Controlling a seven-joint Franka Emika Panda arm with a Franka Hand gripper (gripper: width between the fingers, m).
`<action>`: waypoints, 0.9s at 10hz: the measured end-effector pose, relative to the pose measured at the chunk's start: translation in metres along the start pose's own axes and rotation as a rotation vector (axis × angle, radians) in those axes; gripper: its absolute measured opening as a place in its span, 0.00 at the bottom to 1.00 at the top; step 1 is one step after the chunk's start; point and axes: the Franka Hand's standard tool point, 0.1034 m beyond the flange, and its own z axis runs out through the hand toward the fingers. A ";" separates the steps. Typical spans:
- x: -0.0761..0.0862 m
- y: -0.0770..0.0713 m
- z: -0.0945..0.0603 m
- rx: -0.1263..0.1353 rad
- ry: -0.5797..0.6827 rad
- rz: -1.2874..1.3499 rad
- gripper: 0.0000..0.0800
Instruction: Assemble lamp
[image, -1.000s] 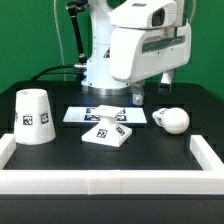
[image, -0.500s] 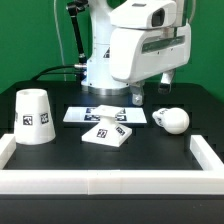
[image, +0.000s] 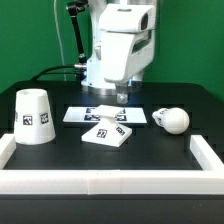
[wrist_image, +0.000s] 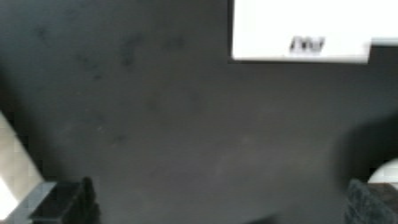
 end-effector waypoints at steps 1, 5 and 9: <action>0.000 0.000 0.000 -0.001 0.000 0.005 0.87; -0.012 -0.001 0.003 -0.001 0.001 -0.049 0.87; -0.050 -0.024 0.019 0.000 0.005 -0.091 0.87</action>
Offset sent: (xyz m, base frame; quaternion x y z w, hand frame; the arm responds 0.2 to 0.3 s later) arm 0.0000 0.0000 0.0000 0.0000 0.0000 0.0000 1.0000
